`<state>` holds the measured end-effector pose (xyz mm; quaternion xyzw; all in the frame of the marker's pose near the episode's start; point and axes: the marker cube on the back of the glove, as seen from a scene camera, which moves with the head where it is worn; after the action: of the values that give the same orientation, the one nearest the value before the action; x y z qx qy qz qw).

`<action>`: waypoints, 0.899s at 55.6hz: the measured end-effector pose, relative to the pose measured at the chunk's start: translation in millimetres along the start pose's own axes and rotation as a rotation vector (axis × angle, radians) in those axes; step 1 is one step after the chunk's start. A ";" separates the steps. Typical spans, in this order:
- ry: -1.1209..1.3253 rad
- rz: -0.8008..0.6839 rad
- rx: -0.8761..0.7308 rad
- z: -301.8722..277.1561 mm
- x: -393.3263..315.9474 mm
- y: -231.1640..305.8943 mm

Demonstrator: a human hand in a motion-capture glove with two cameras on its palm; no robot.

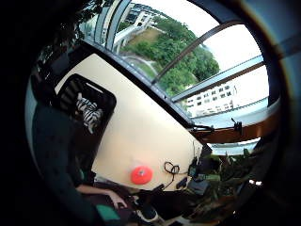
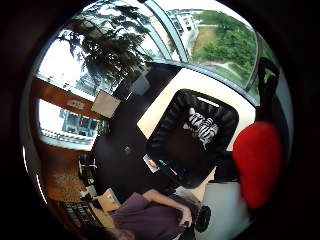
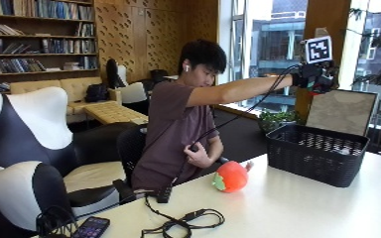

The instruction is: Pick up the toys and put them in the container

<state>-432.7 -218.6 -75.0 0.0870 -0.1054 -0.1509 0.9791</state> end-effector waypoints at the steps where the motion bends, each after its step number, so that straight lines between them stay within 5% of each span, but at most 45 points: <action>1: 0.005 0.009 -0.006 4.6 -10.0 -3.1; 5: -0.017 -0.053 -0.034 24.8 -41.6 -9.0; 9: 0.029 0.060 -0.100 53.5 -63.9 -18.2; 13: -0.086 -0.196 -0.194 79.7 -85.0 -12.5; 23: -0.160 -0.213 -0.624 130.0 -94.7 0.3; 38: -0.128 -0.127 -0.528 77.0 -34.0 12.8; 50: 0.014 0.002 -0.471 1.6 86.4 80.0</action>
<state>-330.4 -170.8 -41.8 -0.1429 -0.0604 -0.1697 0.9732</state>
